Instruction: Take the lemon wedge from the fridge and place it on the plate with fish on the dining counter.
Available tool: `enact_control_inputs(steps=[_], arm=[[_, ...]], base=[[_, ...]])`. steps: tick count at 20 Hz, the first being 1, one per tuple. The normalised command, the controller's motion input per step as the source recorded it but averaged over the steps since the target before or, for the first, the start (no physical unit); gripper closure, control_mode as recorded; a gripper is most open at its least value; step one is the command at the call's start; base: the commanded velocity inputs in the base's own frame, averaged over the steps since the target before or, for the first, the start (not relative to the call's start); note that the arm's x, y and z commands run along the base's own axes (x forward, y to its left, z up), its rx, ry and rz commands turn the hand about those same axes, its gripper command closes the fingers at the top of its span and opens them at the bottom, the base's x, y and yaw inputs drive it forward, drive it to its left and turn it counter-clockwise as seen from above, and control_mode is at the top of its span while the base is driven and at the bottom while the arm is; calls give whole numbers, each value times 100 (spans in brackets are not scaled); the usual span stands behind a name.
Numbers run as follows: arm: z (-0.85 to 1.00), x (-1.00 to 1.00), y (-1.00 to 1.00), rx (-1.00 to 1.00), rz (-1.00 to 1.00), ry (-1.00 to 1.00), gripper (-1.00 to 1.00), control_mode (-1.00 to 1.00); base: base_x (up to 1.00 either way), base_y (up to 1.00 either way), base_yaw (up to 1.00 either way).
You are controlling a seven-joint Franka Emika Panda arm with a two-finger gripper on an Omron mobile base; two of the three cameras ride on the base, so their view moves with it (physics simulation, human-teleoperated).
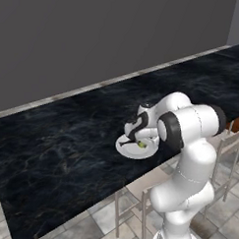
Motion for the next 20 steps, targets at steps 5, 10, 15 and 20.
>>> enact_control_inputs(steps=[5, 10, 15, 20], arm=[[0, -1, 0, 0, 0, 0, -100, -100], [62, -68, 0, 0, -1, -15, -100, -100], [100, -100, 0, 0, 0, -26, -100, -100], [79, -100, 0, 0, 0, -11, -100, -100]], base=[[0, 0, 0], [0, 0, 0], [0, 0, 0], [0, 0, 0]])
